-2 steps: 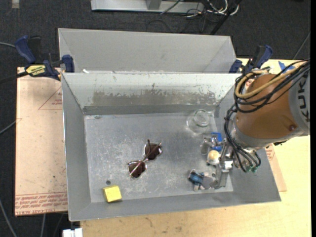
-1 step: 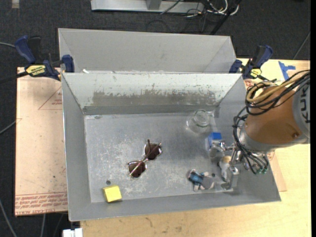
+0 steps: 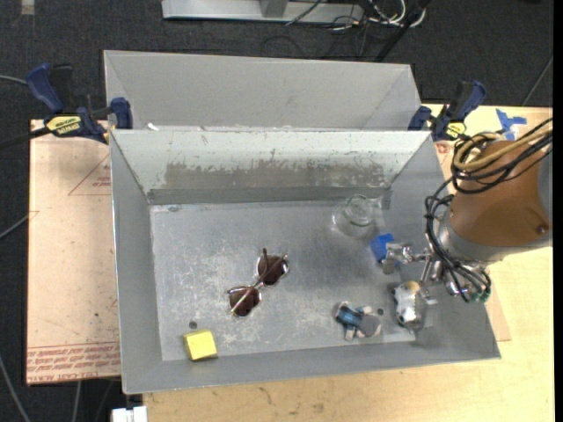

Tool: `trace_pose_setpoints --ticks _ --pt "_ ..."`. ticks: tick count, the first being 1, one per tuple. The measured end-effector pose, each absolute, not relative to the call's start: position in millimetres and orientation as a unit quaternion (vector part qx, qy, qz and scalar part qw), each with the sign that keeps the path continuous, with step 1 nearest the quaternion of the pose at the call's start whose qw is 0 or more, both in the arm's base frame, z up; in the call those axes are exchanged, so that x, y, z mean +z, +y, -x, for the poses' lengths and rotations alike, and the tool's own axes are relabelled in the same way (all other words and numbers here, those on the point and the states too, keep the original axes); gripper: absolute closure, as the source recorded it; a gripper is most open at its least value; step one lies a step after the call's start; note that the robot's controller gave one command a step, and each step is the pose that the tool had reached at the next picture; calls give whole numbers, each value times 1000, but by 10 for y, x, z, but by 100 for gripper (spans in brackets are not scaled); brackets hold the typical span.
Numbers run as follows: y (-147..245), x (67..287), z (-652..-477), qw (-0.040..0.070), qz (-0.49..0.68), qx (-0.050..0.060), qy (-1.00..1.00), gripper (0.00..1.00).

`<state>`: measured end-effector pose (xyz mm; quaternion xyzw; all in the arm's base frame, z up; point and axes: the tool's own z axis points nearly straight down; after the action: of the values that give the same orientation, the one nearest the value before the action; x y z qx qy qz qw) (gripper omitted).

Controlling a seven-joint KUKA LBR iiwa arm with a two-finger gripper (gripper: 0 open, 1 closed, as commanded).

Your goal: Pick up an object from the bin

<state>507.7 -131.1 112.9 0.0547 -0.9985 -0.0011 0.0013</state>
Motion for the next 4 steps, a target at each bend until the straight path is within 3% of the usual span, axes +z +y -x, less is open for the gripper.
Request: trace_pose_setpoints --ticks 1,2,3,4 --pt "-1417 1248 -5172 -2 -52 0 -999 0" --pt "-1532 669 -5102 2 -65 -1 -998 0" --pt "-1514 694 -5087 0 -25 -1 -1000 100" --pt "-1511 693 -5082 0 -20 -1 -1000 100"
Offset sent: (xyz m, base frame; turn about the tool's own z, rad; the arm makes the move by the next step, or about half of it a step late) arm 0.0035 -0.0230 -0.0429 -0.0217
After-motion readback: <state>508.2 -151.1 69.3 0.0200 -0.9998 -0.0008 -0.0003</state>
